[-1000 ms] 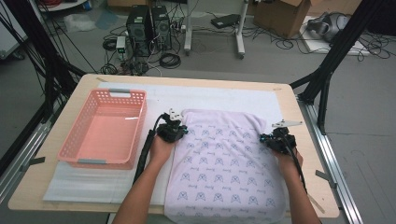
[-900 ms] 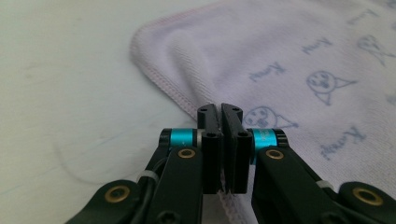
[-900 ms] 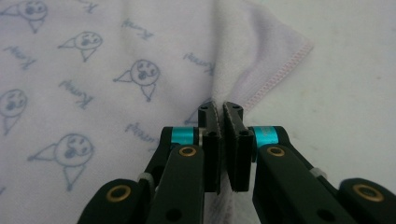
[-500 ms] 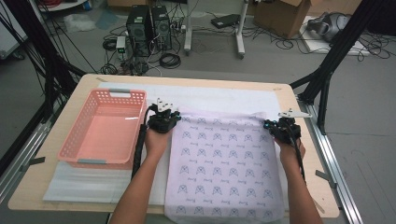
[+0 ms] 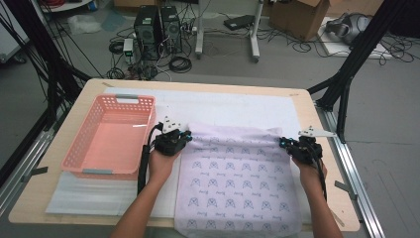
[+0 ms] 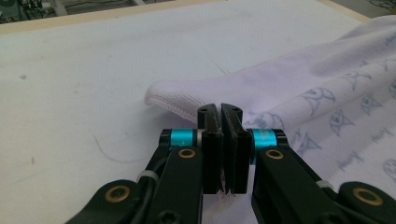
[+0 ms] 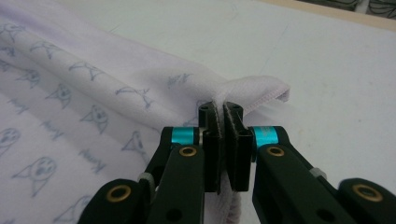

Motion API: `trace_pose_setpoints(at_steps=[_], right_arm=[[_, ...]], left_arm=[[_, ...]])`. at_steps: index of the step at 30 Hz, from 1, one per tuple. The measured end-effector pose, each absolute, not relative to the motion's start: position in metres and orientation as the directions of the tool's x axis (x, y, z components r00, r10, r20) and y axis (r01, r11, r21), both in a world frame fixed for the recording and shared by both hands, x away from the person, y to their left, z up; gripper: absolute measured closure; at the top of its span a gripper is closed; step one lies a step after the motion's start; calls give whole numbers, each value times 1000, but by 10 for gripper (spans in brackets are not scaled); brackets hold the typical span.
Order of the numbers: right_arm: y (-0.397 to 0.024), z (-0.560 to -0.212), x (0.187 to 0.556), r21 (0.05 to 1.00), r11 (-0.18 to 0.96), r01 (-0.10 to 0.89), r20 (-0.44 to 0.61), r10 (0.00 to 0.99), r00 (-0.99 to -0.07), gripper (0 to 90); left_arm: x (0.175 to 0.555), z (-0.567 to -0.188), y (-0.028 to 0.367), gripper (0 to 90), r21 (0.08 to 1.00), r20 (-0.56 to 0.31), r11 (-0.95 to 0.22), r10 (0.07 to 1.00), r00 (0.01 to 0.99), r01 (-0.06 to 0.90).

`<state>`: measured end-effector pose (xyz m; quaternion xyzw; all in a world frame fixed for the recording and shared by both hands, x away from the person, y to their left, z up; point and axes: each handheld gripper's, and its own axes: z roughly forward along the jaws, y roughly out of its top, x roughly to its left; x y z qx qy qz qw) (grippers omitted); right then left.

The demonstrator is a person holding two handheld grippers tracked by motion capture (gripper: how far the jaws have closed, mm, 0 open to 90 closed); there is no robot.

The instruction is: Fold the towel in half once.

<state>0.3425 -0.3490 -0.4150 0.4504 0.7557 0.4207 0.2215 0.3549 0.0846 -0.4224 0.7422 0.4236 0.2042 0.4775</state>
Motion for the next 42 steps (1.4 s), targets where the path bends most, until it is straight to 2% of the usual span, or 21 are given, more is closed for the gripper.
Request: trace_pose_setpoints(at_steps=[21,33,34,36,39,42], right_arm=[[-355,-433,270,839,261,478,62,826,-561,856],[-359,-438,236,828,282,485,64,812,-581,840],[-359,-439,236,823,276,497,77,813,-578,795],[-361,-439,239,811,249,529,104,828,-550,678],[-362,-432,244,828,210,520,109,849,-517,597],[-359,-425,256,829,186,528,116,866,-487,522]], left_arm=[[278,-445,95,860,885,-81,-229,782,618,406],[252,-446,96,850,881,-85,-248,756,649,404],[254,-445,97,823,883,-87,-244,755,650,402],[262,-440,98,669,884,-111,-214,768,631,415],[279,-432,100,531,879,-163,-167,776,609,447],[299,-429,98,480,869,-167,-163,792,587,467]])
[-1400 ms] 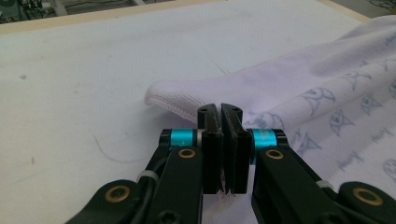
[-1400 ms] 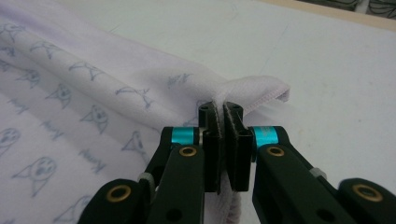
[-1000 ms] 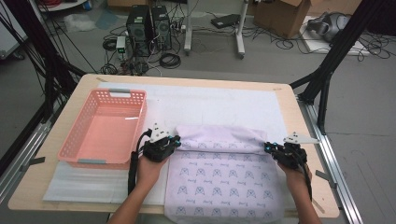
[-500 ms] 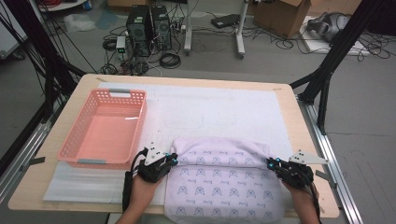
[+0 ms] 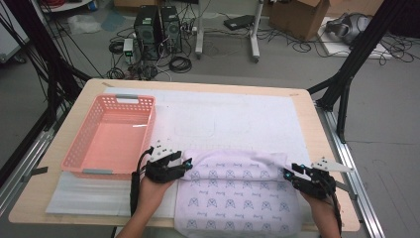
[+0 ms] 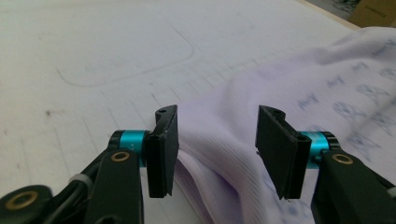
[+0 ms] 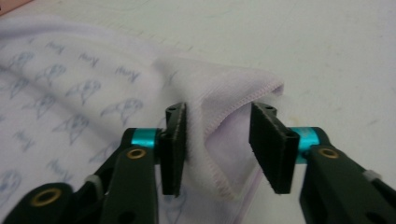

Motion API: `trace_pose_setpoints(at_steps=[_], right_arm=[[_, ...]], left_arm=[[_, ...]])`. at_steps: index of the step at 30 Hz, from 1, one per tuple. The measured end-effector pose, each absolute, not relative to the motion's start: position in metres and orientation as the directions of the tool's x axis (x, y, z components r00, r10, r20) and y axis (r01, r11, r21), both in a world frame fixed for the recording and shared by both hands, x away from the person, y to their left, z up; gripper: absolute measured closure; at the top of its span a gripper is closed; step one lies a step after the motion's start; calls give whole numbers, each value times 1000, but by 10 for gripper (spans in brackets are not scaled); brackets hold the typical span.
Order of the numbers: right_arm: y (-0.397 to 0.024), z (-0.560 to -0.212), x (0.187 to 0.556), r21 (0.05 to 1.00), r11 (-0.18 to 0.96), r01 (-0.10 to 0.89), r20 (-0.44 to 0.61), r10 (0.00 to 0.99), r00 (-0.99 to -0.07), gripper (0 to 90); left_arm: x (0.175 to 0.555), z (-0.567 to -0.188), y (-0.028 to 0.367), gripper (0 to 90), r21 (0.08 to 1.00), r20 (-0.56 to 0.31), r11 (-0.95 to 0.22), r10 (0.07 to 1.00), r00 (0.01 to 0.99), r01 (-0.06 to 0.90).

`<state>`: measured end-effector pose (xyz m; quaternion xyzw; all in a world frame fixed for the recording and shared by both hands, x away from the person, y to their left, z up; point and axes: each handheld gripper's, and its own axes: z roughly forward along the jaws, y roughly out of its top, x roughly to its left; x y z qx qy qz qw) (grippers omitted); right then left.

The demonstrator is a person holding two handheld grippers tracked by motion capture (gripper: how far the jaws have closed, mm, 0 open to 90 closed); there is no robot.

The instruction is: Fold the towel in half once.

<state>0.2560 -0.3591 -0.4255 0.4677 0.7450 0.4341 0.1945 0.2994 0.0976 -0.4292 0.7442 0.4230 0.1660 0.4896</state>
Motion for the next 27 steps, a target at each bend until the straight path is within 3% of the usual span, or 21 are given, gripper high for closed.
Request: trace_pose_setpoints(at_steps=[7,13,16,19,21,27], right_arm=[[-352,-415,282,844,134,519,142,878,-457,463],[-340,-426,306,777,182,602,127,892,-435,454],[-334,-437,315,734,234,637,87,899,-430,553],[-333,-443,319,720,257,644,76,894,-441,705],[-336,-442,319,721,257,644,81,891,-446,799],[-342,-433,310,759,255,599,62,888,-456,829]], left_arm=[[327,-436,87,469,843,-139,-208,807,575,496],[335,-446,79,485,801,-137,-250,808,573,544],[336,-448,77,545,795,-127,-261,811,571,547],[336,-450,76,685,799,-108,-269,816,568,538],[337,-450,79,793,806,-146,-229,817,558,546],[331,-442,81,831,841,-138,-205,813,565,500]])
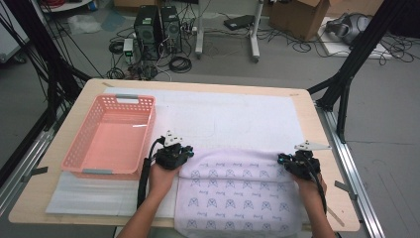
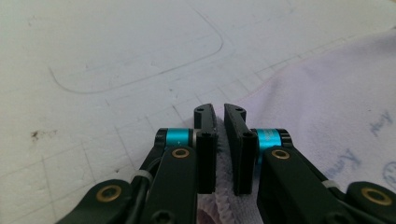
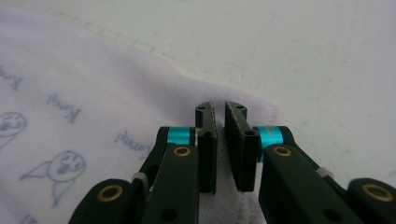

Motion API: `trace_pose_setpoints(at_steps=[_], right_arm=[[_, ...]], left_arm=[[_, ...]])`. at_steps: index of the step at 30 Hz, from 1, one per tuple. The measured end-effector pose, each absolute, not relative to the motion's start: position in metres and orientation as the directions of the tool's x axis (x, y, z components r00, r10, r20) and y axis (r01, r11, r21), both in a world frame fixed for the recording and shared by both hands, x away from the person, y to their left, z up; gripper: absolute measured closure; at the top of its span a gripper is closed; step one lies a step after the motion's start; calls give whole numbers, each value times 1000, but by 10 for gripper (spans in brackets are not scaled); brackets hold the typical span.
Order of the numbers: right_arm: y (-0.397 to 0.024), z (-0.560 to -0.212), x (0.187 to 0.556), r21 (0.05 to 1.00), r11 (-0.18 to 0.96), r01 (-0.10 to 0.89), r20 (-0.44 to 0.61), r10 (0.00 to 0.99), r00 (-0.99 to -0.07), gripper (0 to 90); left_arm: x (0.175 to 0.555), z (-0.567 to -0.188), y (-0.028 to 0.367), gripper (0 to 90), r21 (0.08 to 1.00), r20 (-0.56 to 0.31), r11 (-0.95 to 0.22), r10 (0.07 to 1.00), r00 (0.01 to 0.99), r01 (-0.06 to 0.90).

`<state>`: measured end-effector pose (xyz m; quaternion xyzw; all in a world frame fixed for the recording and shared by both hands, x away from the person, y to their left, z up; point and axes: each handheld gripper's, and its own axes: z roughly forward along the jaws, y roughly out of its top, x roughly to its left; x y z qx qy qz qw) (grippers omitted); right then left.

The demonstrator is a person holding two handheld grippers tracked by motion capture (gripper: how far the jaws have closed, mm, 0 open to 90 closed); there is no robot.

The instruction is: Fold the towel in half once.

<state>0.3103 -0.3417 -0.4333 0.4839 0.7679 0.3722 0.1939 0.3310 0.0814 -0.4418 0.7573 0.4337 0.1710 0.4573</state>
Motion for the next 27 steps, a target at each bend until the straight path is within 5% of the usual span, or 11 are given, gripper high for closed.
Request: trace_pose_setpoints(at_steps=[9,27], right_arm=[[-345,-417,281,811,267,520,32,868,-496,829],[-353,-419,214,824,293,485,36,827,-560,828]], left_arm=[[303,-424,87,833,887,-81,-222,788,610,405],[240,-428,101,819,887,-86,-252,734,673,388]])
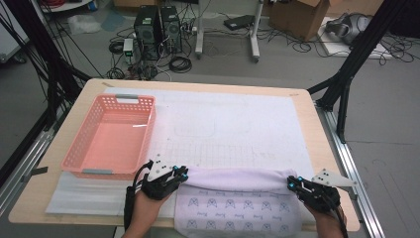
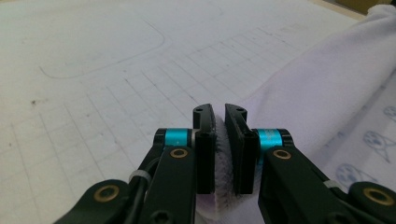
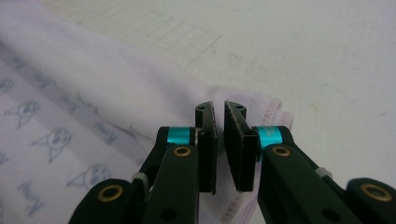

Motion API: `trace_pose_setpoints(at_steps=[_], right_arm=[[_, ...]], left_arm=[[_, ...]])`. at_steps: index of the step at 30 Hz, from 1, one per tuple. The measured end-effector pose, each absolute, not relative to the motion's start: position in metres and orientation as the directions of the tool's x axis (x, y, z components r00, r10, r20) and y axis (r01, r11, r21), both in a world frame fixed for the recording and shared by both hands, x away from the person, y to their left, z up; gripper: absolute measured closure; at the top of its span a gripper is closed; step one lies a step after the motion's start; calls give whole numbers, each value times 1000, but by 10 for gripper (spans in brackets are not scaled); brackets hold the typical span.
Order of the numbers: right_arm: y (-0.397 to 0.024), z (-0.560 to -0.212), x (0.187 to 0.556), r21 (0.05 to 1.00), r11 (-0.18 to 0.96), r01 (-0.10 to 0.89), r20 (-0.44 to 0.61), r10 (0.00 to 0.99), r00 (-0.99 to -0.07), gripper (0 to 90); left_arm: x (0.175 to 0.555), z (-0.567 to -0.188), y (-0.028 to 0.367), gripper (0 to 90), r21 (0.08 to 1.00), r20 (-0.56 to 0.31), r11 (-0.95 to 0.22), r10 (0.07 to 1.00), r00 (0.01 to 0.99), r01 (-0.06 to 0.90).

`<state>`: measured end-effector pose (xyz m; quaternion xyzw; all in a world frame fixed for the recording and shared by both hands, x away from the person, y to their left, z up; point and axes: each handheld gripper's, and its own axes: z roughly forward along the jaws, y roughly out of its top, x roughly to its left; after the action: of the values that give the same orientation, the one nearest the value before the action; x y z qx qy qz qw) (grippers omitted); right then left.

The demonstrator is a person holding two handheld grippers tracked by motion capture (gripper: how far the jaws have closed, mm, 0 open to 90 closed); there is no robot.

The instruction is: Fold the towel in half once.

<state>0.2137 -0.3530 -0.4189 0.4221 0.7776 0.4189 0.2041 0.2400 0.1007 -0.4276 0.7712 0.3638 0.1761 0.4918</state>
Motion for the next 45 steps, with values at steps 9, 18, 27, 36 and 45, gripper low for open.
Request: trace_pose_setpoints(at_steps=[9,18,27,36,45], right_arm=[[-363,-433,197,801,295,521,51,833,-550,830],[-357,-425,207,828,263,496,42,852,-522,593],[-340,-426,233,807,287,516,48,839,-542,561],[-343,-422,229,822,320,472,3,825,-564,833],[-359,-419,192,820,326,471,43,785,-618,830]], left_arm=[[228,-438,104,816,876,-94,-266,726,682,403],[243,-434,102,505,884,-121,-216,750,650,414],[259,-440,88,499,857,-139,-259,715,685,445],[253,-433,90,796,885,-99,-257,711,696,388],[225,-430,102,723,885,-141,-235,688,712,401]])
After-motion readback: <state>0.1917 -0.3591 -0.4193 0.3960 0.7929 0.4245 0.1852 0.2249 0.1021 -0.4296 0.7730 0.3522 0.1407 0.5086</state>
